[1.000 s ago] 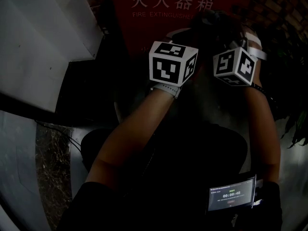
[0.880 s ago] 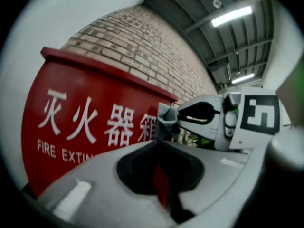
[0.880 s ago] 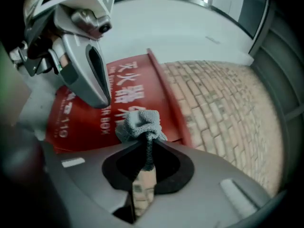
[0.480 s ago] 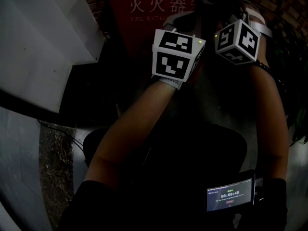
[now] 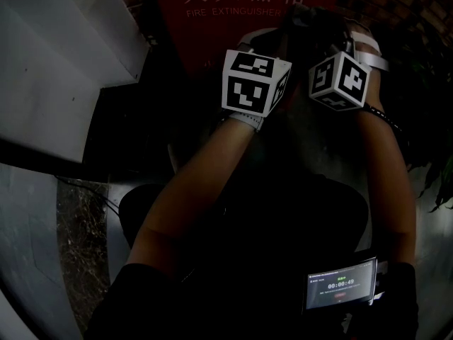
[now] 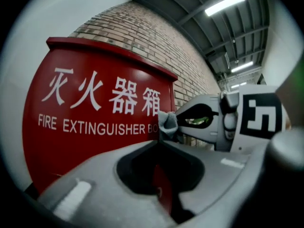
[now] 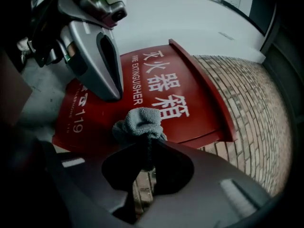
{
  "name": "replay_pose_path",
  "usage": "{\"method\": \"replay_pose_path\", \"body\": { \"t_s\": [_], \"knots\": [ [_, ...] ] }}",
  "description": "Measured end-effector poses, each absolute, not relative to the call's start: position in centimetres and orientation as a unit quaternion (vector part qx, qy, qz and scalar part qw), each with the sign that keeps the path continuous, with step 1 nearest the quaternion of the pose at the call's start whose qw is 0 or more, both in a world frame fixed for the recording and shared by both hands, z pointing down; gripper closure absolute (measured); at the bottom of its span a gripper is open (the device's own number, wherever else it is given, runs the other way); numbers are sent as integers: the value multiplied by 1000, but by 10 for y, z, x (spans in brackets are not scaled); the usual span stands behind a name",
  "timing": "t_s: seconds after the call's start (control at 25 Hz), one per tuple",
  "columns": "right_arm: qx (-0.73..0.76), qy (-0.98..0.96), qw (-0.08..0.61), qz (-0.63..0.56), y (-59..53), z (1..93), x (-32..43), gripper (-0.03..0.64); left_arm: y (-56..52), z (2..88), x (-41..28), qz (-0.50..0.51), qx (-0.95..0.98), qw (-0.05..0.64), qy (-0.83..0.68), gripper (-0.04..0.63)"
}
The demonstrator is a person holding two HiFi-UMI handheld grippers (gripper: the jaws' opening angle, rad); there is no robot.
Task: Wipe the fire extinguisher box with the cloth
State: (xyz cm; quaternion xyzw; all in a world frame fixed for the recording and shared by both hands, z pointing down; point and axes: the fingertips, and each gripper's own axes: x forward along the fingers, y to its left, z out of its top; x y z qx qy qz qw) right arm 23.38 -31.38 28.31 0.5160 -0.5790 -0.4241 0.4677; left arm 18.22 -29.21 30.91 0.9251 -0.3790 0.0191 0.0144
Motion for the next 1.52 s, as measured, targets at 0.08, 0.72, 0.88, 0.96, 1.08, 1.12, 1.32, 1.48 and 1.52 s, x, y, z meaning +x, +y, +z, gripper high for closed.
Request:
{"method": "replay_pose_path", "body": {
  "t_s": [0.08,0.72,0.88,0.96,1.08,1.12,1.32,1.48,1.52],
  "knots": [
    [511,-581,472,-422,-313,297,233,583,-294,321,181,25,924,21,-380,594],
    [455,-625,518,-366,-313,436,232,583,-300,422,182,61,920,89,-376,594],
    [444,-634,527,-351,-315,462,233,583,-303,443,185,70,920,100,-372,594],
    [431,-640,535,-343,-318,480,230,583,-307,452,185,74,919,100,-374,594],
    [412,-643,550,-338,-316,506,227,583,-308,469,183,85,916,105,-376,594],
    [407,-644,555,-334,-314,514,227,583,-308,475,184,89,916,109,-375,594],
    [376,-653,575,-318,-312,549,224,583,-306,504,180,107,911,126,-378,594],
    [355,-652,592,-314,-311,576,224,583,-304,524,182,123,909,133,-375,594],
    [350,-650,595,-317,-311,581,223,583,-304,530,183,128,909,132,-375,594]
  ]
}}
